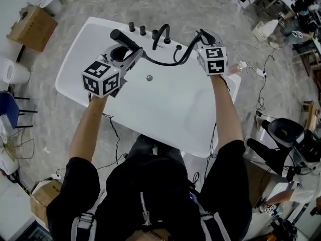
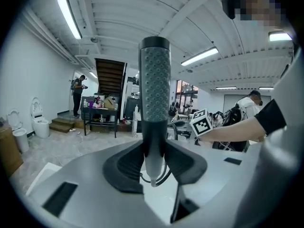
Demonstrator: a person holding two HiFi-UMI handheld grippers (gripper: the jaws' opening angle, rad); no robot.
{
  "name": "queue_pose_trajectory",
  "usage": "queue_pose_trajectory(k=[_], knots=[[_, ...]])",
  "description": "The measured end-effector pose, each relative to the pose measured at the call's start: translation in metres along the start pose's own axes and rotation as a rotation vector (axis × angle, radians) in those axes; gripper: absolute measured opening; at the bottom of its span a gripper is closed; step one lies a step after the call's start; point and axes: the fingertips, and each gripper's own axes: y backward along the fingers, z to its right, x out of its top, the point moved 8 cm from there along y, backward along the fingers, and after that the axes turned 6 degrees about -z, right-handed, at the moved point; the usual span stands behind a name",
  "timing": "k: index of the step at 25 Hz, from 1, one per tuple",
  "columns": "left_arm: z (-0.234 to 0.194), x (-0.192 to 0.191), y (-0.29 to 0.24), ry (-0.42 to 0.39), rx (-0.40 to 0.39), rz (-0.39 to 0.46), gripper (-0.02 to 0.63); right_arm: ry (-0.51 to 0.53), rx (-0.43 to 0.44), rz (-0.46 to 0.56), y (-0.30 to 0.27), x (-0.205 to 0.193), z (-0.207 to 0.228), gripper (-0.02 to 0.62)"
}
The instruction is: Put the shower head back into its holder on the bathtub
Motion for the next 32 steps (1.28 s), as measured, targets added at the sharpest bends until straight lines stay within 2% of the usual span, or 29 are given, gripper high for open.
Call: queue_pose_trajectory(k=[6,13,16,23,32], knots=[[-0.019,0.014,-0.013,0.009,-0.015,0.013,0.152,-0.004,-0.044,0.034,-0.002,0.025,0.022,0.074],[-0.029,0.054,-0.046,-0.005,-0.023,0.069,0.152,0.021,-0.088,0.105,-0.010,0.075,0.066,0.074],[-0.029,0.064,-0.060,-0.007,-0.028,0.088,0.152,0.019,-0.103,0.129,-0.011,0.085,0.081,0.074],[-0.028,0.055,-0.086,-0.010,-0.042,0.066,0.151,-0.060,-0.115,0.121,-0.018,0.061,0.093,0.074],[-0.031,0.014,-0.103,-0.004,-0.025,0.001,0.152,-0.095,-0.084,0.078,-0.034,0.018,0.080,0.075]])
